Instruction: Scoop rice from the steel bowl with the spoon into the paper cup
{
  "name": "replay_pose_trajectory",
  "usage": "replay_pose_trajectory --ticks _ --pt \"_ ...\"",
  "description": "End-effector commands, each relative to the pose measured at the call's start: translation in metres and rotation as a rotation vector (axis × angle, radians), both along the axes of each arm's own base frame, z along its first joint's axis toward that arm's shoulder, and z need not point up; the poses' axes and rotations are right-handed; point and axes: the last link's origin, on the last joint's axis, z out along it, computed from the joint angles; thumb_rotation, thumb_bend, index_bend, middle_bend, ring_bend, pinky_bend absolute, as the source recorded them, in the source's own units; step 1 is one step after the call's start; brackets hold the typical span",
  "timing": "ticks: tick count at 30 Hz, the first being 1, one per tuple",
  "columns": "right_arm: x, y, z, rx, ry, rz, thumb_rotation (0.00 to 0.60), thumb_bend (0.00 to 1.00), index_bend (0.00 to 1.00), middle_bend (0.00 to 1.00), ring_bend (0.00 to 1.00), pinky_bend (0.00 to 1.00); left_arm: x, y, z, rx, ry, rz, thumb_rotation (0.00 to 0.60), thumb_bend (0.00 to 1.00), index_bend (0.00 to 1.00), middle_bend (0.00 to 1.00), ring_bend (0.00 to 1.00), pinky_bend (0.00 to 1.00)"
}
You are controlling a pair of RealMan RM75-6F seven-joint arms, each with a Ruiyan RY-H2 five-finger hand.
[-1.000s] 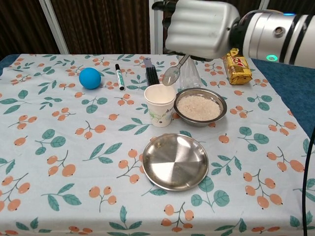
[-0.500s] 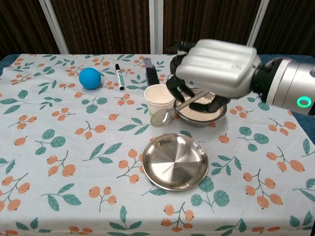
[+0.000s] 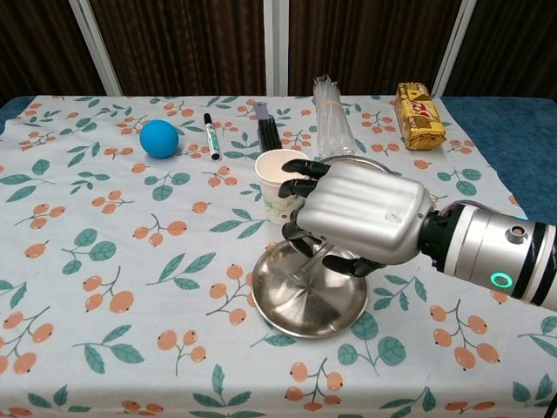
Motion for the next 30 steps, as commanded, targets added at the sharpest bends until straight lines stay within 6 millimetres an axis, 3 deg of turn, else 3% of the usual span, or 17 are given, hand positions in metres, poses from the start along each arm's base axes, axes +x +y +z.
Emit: replay_pose_trajectory --ticks 1,7,11,16,21,23,26,30 --pt "-0.001 0.002 0.0 0.001 -0.003 -0.001 0.6 0.25 0.34 0.39 0.06 0.0 0.0 0.0 0.0 -0.001 0.0 -0.001 0.6 0.05 0.13 0.13 0.08 0.12" --pt "0.002 0.002 0.01 -0.026 -0.031 0.017 0.6 0.25 0.29 0.35 0.04 0.0 0.001 0.0 0.0 0.002 0.002 -0.007 0.6 0.05 0.13 0.13 0.08 0.12" --pt "-0.004 -0.002 0.049 -0.124 -0.117 -0.003 0.6 0.26 0.29 0.34 0.05 0.0 0.001 0.0 0.001 -0.002 0.003 -0.009 0.6 0.05 0.13 0.13 0.08 0.12" --pt "-0.054 -0.001 0.125 -0.288 -0.171 -0.188 0.6 0.27 0.27 0.33 0.11 0.0 0.0 0.001 -0.002 -0.026 0.009 -0.014 0.6 0.06 0.13 0.13 0.08 0.12" --pt "-0.12 0.025 0.182 -0.382 -0.196 -0.489 0.6 0.27 0.09 0.21 0.04 0.0 0.003 0.004 -0.004 -0.024 0.033 -0.032 0.6 0.06 0.13 0.13 0.08 0.12" --pt "-0.141 0.037 0.196 -0.397 -0.215 -0.579 0.6 0.27 0.02 0.14 0.0 0.0 0.005 0.004 -0.005 -0.025 0.042 -0.035 0.6 0.06 0.13 0.13 0.08 0.12" --pt "-0.169 0.056 0.214 -0.417 -0.272 -0.7 0.6 0.27 0.0 0.08 0.0 0.0 0.007 0.003 -0.005 -0.02 0.071 -0.036 0.6 0.06 0.13 0.13 0.08 0.12" --pt "-0.186 0.074 0.224 -0.441 -0.358 -0.746 0.6 0.27 0.0 0.05 0.0 0.0 0.011 -0.001 -0.008 -0.022 0.11 -0.032 0.6 0.05 0.13 0.13 0.08 0.12"
